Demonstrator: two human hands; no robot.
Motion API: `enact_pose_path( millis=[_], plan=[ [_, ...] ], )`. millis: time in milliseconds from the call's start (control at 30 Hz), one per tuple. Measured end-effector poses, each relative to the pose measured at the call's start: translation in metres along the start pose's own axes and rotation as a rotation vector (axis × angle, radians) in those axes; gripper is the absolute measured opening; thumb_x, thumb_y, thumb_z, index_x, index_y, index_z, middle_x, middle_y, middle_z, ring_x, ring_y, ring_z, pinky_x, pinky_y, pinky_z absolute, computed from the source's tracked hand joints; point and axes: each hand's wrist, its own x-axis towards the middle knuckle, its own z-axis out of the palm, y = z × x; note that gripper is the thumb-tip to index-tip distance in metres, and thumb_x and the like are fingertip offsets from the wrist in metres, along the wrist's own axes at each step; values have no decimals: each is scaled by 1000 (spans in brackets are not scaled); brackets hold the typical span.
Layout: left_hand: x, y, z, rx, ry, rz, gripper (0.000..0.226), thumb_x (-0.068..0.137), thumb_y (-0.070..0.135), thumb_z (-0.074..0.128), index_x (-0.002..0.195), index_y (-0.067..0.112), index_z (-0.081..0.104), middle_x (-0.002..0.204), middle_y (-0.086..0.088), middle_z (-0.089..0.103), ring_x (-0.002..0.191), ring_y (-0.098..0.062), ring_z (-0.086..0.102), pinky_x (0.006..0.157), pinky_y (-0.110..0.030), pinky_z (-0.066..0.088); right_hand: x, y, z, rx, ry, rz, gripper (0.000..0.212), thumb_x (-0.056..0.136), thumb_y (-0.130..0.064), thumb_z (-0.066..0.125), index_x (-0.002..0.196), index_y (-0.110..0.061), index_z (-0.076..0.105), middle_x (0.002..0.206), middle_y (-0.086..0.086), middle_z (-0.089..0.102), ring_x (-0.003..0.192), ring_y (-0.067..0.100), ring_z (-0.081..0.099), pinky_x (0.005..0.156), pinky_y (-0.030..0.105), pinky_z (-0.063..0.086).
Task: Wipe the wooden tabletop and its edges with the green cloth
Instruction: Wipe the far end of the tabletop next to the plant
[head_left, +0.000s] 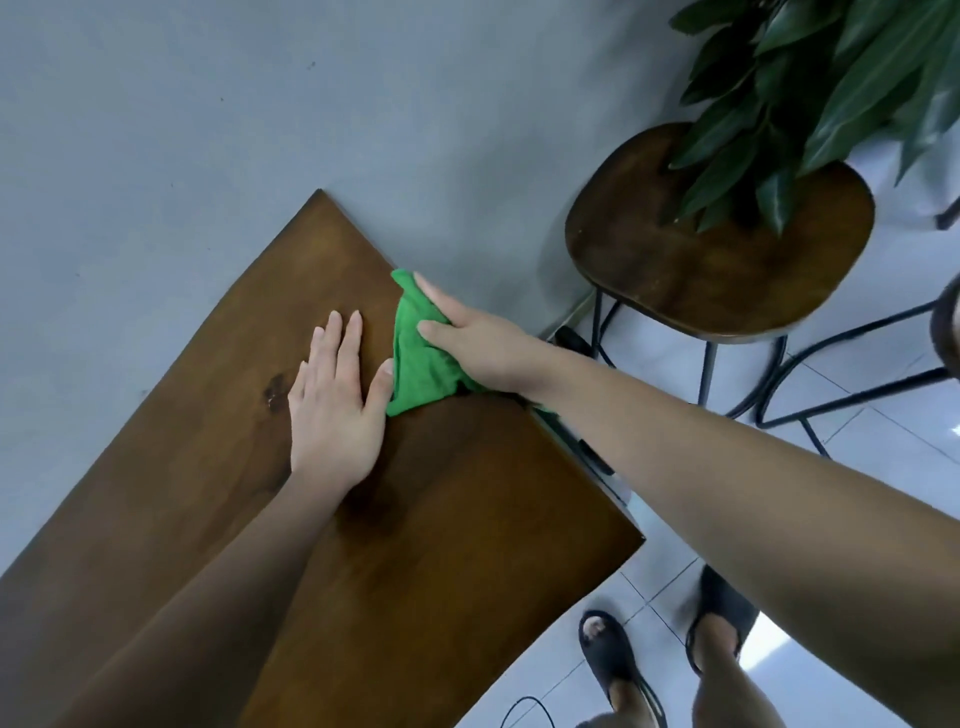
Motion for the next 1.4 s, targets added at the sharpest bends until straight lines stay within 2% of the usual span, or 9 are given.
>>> enact_pose_path(
  millis=[133,233,367,567,733,833,933,1200,1400],
  plan=[
    [-1,-1,0,-2,1,33,83,108,75,13,178,30,16,187,4,9,173,-22,6,138,-60,15,-10,2,0,-31,46,-26,62,122,-32,42,178,-32,15,184,-2,22,168,16,22,107,6,16],
    [-6,-5,0,-12,-1,109,83,110,75,16,178,29,17,187,4,9,173,-22,6,138,-59,15,-37,4,1,-51,78,36,63,120,-41,42,176,-44,15,183,-7,24,166,16,28,122,17,20],
    [-18,-7,0,-32,-22,230,82,110,76,18,178,31,17,187,5,9,173,-21,5,139,-57,14,-96,11,3,-45,72,129,59,118,-56,42,171,-59,18,176,-16,37,156,14,44,112,22,32],
    [-51,-18,5,-27,-31,411,83,110,81,17,178,34,14,187,9,9,173,-19,6,138,-58,14,-169,27,13,41,228,162,47,115,-55,50,161,-61,44,143,-27,65,128,4,64,111,25,48],
    [-83,-22,6,-15,-36,498,83,110,82,16,178,35,13,187,10,9,173,-17,5,138,-57,14,-207,34,39,4,450,113,38,118,-47,49,154,-57,56,116,-42,65,107,-10,66,103,24,52],
    [-102,-26,6,-7,-35,535,83,110,81,16,178,35,12,187,11,8,173,-16,5,139,-55,13,-218,39,63,63,593,58,38,119,-41,47,155,-48,58,133,-21,69,121,6,67,107,33,53],
    [-120,-29,7,-6,-34,552,85,109,83,13,178,35,13,187,11,8,173,-16,5,139,-55,14,-215,47,86,63,768,7,40,120,-38,45,158,-42,55,145,-12,66,132,13,62,96,17,46],
    [-179,-60,7,-7,-55,581,84,107,85,11,178,40,12,186,16,6,172,-10,3,140,-50,11,-198,49,145,146,1109,-80,62,122,-28,35,179,-31,10,181,3,25,161,17,33,120,22,23],
    [-231,-98,5,-7,-69,605,81,109,82,13,178,39,12,186,18,5,172,-7,0,140,-51,11,-207,34,241,118,1231,-91,67,122,-21,35,178,-24,-1,187,11,-2,148,11,29,105,15,31]
  ],
)
